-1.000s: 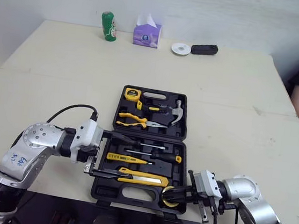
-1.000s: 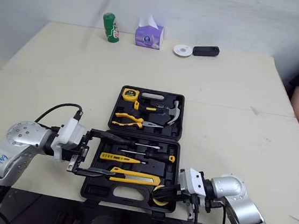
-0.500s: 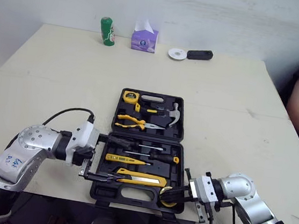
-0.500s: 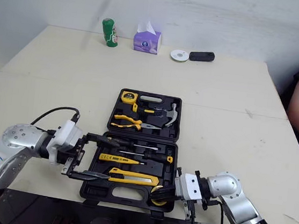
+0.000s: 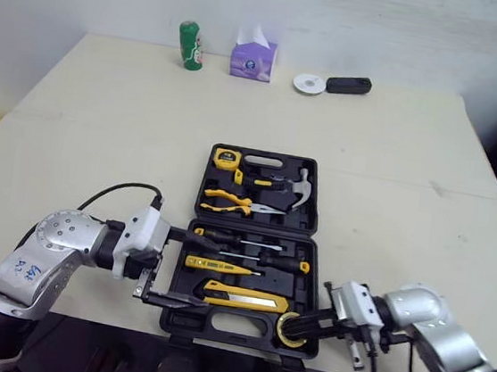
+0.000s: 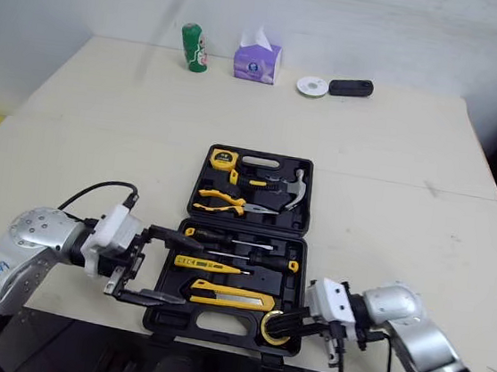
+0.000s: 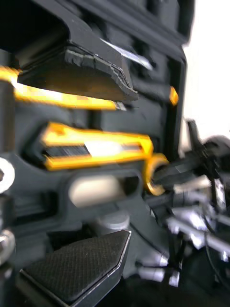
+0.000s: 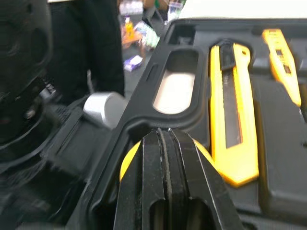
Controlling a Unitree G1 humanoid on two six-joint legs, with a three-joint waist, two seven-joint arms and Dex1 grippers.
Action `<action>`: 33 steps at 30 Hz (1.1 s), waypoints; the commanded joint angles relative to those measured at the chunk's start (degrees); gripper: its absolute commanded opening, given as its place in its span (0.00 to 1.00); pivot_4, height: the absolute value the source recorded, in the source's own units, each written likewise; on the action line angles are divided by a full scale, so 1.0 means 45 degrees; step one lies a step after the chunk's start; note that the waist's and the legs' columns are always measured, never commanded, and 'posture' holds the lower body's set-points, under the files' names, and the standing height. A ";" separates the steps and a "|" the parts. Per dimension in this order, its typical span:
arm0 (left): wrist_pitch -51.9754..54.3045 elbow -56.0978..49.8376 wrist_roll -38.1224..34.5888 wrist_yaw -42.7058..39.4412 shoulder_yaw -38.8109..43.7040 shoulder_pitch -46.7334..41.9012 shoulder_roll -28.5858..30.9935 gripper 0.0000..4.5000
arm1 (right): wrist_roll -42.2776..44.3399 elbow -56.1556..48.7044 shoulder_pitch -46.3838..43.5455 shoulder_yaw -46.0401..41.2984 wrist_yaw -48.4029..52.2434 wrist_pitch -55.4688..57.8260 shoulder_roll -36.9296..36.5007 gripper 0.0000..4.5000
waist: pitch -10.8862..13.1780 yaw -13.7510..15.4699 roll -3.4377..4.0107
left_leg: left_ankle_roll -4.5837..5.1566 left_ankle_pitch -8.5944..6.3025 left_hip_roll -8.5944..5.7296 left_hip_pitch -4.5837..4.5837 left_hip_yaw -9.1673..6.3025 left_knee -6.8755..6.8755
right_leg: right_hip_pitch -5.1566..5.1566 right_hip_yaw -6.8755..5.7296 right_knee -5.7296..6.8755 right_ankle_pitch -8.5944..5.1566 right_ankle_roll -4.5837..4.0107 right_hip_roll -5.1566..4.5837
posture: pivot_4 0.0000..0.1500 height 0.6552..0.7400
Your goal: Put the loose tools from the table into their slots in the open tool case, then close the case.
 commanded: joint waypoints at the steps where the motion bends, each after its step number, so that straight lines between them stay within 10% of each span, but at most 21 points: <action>1: -0.0602 0.0630 0.0057 0.0778 0.1293 0.0099 -0.0188 1.00 | 0.1778 -0.1955 0.1050 -0.2840 -0.1376 0.1913 -0.1089 0.03 | 0.0011 0.0069 0.0009 | 0.0018 0.0007 -0.0004 -0.0069 0.0002 0.0018 | -0.0066 0.0003 0.0016 0.0006 0.0010 -0.0005 | 1.00 1.00; 10: -0.1285 0.1734 0.0970 0.3002 0.3679 0.1846 -0.0413 1.00 | -0.0439 0.2136 0.0141 -0.4321 -0.2528 0.0563 -0.0955 0.03 | 0.0056 -0.0129 -0.0018 | 0.0042 0.0030 -0.0005 -0.0161 0.0001 0.0046 | -0.0122 -0.0032 0.0022 0.0016 0.0029 0.0011 | 1.00 1.00; 21: -0.1567 0.4486 0.2543 0.4672 0.2985 0.0615 -0.0797 0.01 | -0.3223 0.5684 -0.2854 -0.2372 -0.3015 -0.1354 0.0883 0.00 | 0.0058 -0.0247 -0.0011 | 0.0016 0.0065 -0.0001 -0.0160 0.0027 0.0042 | -0.0152 -0.0026 0.0080 0.0017 0.0029 0.0018 | 1.00 1.00; 33: -0.1934 0.5574 0.3834 0.4856 0.0804 -0.0854 -0.2026 0.01 | -0.4073 0.6130 -0.4403 -0.1433 -0.3529 -0.1370 0.2373 0.00 | 0.0046 -0.0543 -0.0037 | -0.0005 0.0084 0.0005 -0.0145 0.0030 0.0045 | -0.0149 -0.0017 0.0105 0.0016 0.0029 0.0024 | 1.00 1.00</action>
